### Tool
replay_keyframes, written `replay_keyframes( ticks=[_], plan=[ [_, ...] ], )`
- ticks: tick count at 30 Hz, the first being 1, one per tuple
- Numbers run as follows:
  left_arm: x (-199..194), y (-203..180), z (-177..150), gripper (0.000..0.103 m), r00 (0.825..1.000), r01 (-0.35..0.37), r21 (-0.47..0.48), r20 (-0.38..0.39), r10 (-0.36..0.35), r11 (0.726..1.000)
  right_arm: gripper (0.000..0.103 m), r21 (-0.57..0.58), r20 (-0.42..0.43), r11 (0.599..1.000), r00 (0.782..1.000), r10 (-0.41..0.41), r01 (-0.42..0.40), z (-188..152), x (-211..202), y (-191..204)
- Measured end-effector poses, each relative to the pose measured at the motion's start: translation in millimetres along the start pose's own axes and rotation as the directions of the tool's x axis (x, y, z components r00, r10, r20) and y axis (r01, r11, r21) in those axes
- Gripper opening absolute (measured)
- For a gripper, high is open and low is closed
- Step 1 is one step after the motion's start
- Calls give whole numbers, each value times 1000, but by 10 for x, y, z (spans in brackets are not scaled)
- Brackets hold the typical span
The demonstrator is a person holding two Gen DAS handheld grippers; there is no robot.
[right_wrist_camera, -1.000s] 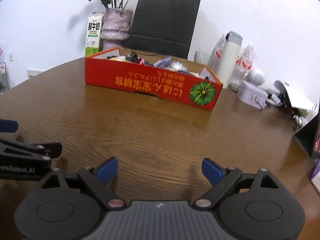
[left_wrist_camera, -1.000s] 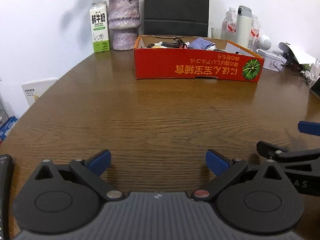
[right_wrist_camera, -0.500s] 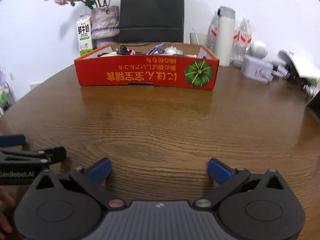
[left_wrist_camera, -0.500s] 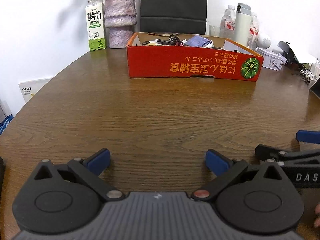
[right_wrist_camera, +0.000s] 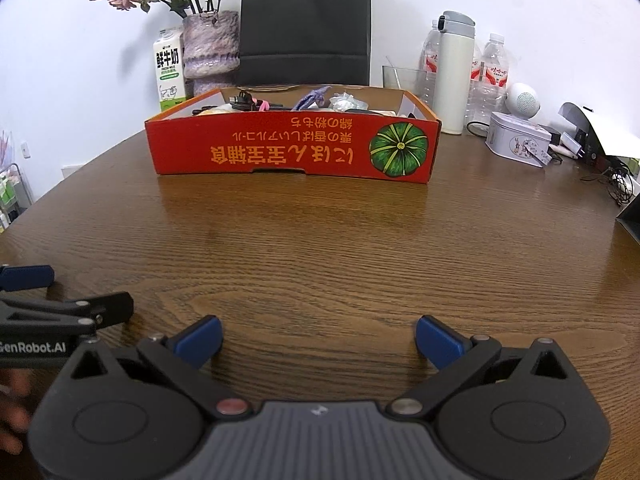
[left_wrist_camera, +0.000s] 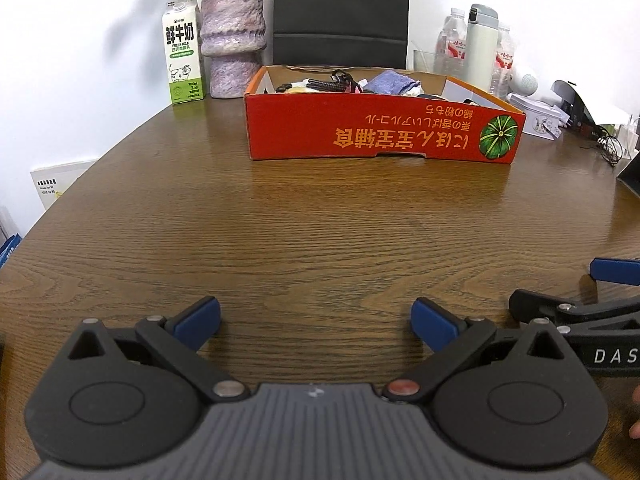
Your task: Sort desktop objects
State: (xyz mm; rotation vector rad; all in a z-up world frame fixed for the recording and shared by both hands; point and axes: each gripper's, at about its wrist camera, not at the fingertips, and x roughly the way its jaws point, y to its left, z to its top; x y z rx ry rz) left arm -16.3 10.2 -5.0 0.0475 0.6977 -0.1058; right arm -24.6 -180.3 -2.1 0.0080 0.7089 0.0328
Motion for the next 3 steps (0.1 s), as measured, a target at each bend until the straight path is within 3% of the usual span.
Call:
replay_keyframes(
  ticks=[3],
  plan=[
    [0, 0, -1, 103, 1000, 0, 0, 0, 0, 1000, 103, 1, 0, 1000, 1000, 0, 0, 0, -1, -3]
  ],
)
